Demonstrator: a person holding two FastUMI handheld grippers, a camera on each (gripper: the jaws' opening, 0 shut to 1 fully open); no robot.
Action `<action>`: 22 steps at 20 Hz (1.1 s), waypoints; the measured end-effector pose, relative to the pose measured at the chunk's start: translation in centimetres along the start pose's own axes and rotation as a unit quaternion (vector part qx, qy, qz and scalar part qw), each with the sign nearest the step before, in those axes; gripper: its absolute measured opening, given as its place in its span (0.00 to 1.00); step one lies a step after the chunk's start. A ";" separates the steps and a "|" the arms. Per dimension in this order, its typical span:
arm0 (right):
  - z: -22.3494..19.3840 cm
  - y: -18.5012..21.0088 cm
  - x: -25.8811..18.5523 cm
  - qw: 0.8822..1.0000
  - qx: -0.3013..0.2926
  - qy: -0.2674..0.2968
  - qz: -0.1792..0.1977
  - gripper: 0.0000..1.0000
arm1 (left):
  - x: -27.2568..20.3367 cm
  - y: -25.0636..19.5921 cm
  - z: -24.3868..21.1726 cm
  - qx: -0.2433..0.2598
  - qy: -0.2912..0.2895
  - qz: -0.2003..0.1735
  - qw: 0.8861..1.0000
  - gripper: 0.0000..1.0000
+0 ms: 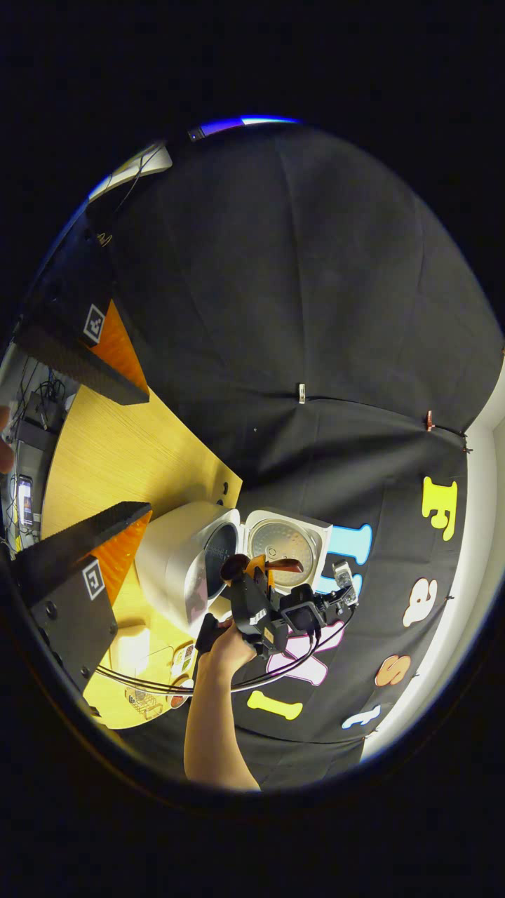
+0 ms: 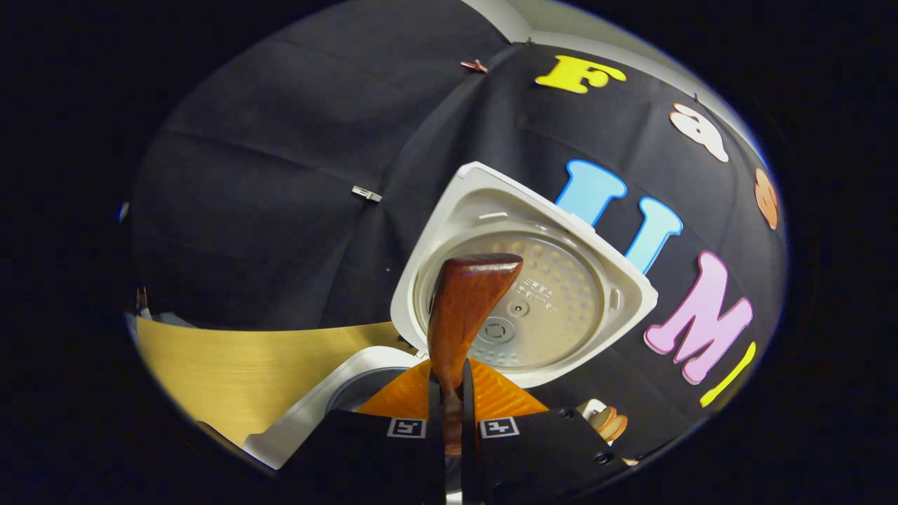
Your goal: Close the left gripper, press the button to open the rice cooker; take a wooden spoon from the chopstick holder with the right hand, scoop a spoonful of rice and pour it into the rice cooker, then put the wooden spoon back into the chopstick holder.
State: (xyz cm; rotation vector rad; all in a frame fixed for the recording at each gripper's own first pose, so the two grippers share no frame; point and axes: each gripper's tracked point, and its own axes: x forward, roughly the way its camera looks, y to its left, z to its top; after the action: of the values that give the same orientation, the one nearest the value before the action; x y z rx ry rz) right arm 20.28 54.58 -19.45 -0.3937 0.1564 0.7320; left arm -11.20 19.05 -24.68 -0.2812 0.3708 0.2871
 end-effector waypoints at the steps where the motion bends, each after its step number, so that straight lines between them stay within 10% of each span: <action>1: -0.2 -0.4 0.3 1.000 0.029 0.007 -0.001 0.13 | -0.1 0.0 0.1 -0.001 -0.001 0.000 1.000 0.96; 7: -0.3 -3.4 -1.8 0.985 0.175 0.013 -0.009 0.13 | -0.5 -0.9 0.3 0.005 -0.006 -0.005 1.000 0.96; 18: 2.6 -15.3 -15.5 0.898 0.429 -0.085 -0.036 0.13 | -2.1 -5.7 2.7 0.034 -0.034 -0.033 0.998 0.96; 22: 1.7 -21.5 -23.3 0.888 0.436 -0.123 -0.085 0.13 | -2.2 -8.4 4.4 0.047 -0.050 -0.048 0.997 0.95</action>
State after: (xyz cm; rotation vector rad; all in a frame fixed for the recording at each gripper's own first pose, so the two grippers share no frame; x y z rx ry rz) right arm 17.70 26.37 -5.21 0.5427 0.1917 0.4674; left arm -9.05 12.18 -18.09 -0.1910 0.2696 0.1889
